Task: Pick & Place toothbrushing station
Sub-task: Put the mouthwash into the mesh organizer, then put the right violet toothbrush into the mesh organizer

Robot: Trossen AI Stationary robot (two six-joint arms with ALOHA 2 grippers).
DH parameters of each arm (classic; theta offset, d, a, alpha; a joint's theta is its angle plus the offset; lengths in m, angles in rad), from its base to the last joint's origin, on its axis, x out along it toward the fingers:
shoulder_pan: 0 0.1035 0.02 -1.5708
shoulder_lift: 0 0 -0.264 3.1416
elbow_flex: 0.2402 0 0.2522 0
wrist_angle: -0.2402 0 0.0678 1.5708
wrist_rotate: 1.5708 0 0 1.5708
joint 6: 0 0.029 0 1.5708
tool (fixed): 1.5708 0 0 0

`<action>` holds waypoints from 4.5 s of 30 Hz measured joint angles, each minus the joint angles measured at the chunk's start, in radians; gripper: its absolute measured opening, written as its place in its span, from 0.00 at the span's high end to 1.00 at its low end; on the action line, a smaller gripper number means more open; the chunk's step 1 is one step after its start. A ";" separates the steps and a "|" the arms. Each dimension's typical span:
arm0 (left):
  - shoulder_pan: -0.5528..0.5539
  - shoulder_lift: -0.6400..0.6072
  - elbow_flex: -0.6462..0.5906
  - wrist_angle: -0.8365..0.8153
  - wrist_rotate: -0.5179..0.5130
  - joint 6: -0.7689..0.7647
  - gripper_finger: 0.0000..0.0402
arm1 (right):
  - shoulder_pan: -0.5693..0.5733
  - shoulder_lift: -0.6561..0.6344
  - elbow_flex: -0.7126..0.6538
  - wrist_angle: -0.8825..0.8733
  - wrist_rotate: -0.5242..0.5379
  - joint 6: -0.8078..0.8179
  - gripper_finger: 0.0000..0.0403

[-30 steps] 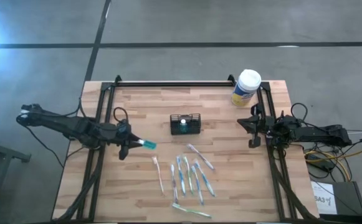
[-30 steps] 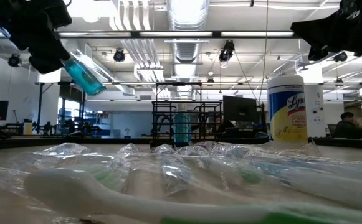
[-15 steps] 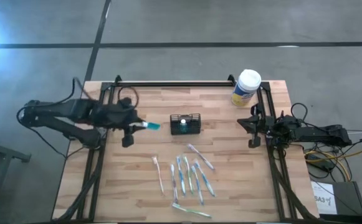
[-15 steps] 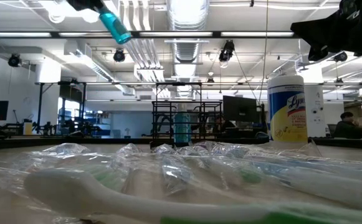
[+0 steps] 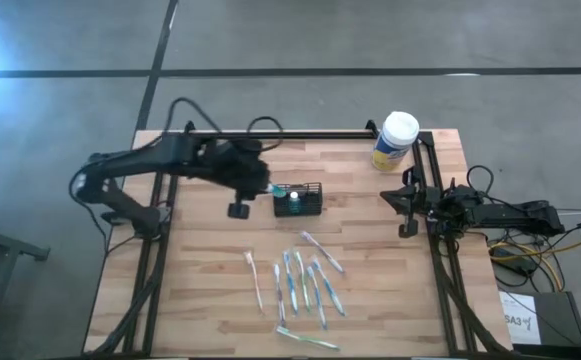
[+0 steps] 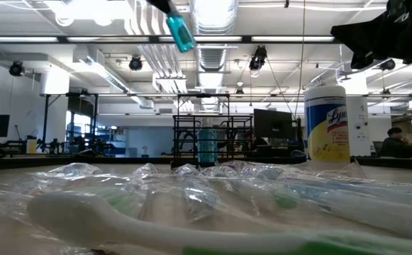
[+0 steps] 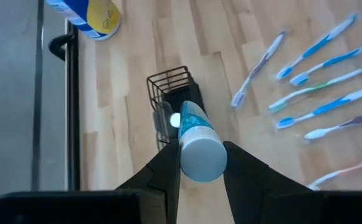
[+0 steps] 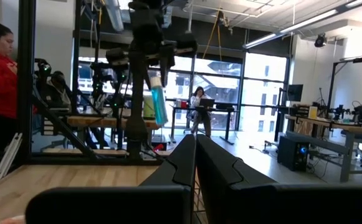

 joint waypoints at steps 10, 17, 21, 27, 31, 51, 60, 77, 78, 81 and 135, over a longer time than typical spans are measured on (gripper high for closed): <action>0.054 0.233 0.134 -0.073 0.068 0.093 0.76 | 0.000 0.000 0.000 0.000 0.000 0.000 0.98; 0.059 0.372 0.276 -0.103 0.083 0.112 0.76 | 0.000 0.001 0.000 -0.001 0.000 0.000 0.98; 0.062 0.443 0.362 -0.144 0.083 0.131 0.76 | 0.000 0.001 0.000 -0.002 0.000 0.001 0.98; 0.068 0.538 0.467 -0.177 0.079 0.133 0.76 | 0.000 0.001 0.000 -0.003 0.000 0.000 0.98; 0.072 0.566 0.479 -0.191 0.065 0.146 0.76 | 0.000 0.001 0.000 -0.004 0.000 0.000 0.98; 0.094 0.602 0.470 -0.208 0.060 0.136 0.76 | 0.000 0.001 0.000 -0.007 0.000 -0.009 0.98; 0.094 0.620 0.470 -0.207 0.090 0.135 0.76 | 0.000 0.001 0.000 -0.007 0.000 -0.010 0.98; 0.096 0.692 0.468 -0.202 0.119 0.140 0.76 | 0.000 0.000 0.000 -0.007 0.000 -0.011 0.98; 0.096 0.695 0.468 -0.200 0.119 0.142 0.76 | 0.000 0.000 0.000 -0.007 0.000 -0.012 0.98; 0.097 0.697 0.466 -0.195 0.119 0.144 0.76 | 0.000 0.000 0.000 -0.007 0.000 -0.012 0.98; 0.104 0.571 0.412 -0.250 0.160 0.137 0.58 | 0.000 0.001 0.000 -0.009 -0.001 -0.015 0.98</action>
